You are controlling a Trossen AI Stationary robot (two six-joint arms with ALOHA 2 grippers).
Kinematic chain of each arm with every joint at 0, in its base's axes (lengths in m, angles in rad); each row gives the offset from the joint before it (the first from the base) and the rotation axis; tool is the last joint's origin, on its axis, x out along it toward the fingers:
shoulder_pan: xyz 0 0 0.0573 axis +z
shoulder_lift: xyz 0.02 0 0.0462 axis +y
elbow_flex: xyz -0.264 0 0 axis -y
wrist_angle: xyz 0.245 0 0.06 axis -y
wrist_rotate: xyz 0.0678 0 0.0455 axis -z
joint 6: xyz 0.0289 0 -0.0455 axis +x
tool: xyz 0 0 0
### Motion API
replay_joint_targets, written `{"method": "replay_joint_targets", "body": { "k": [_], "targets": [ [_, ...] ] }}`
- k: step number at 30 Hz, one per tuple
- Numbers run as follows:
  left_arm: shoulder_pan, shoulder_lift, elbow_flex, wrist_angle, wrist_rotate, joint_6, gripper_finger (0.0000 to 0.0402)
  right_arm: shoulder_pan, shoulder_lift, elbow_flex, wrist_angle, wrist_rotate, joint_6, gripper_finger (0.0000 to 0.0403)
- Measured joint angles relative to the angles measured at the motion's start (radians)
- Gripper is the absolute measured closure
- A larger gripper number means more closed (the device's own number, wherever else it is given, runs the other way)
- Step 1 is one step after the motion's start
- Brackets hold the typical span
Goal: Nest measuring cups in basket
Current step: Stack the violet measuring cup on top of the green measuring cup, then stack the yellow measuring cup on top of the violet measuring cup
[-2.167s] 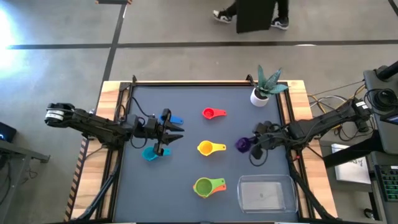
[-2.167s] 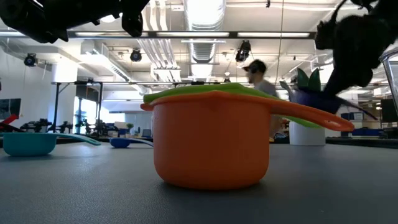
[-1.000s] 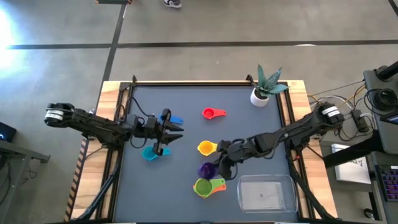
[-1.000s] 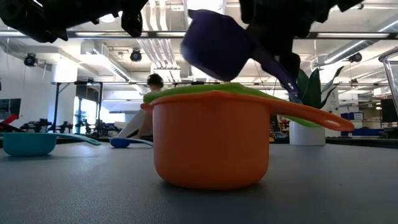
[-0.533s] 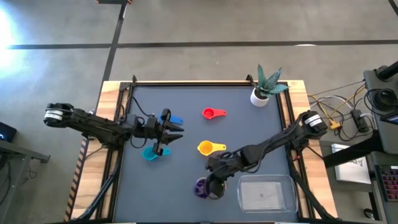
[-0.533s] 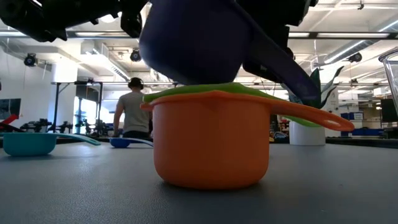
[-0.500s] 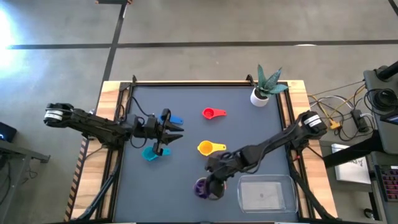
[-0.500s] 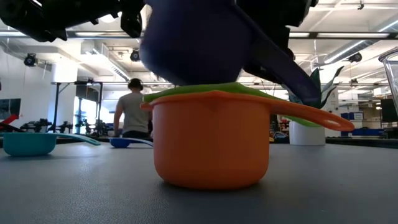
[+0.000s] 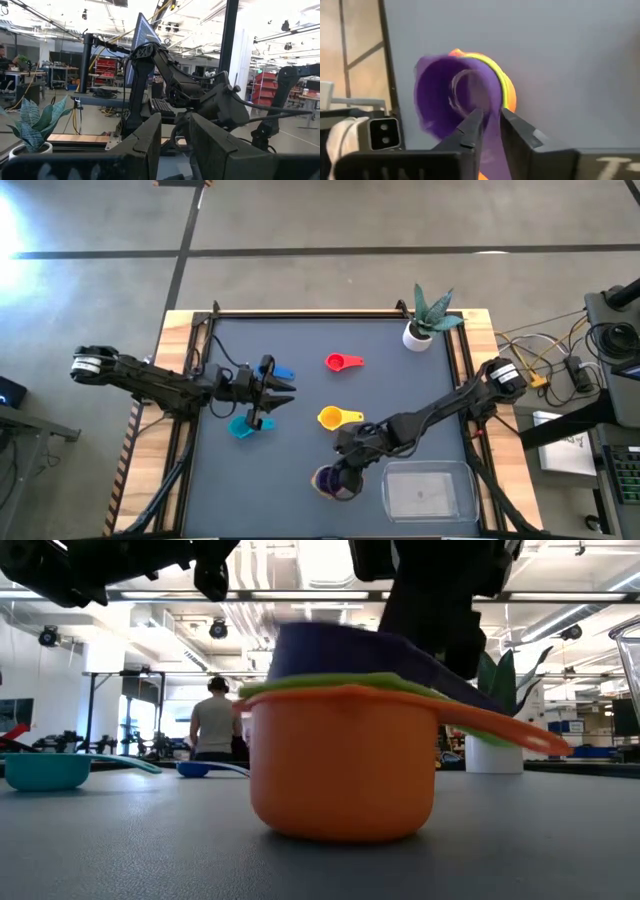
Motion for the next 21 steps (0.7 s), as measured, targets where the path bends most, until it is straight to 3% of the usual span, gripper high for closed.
{"method": "replay_joint_targets", "body": {
  "k": [10, 16, 21],
  "targets": [
    [0.000, -0.015, 0.000, -0.043, 0.011, -0.014, 0.0316, -0.002, -0.063, 0.003, -0.039, 0.014, -0.107, 0.0264],
    [0.000, -0.269, 0.000, -0.459, 0.027, -0.033, 0.0316, 0.009, -0.172, -0.014, -0.199, 0.192, -0.121, 0.0256],
    [-0.003, -0.423, 0.000, -0.790, -0.072, -0.125, 0.0316, 0.067, -0.269, -0.074, -0.206, 0.327, -0.121, 0.0264]
  ]
}}
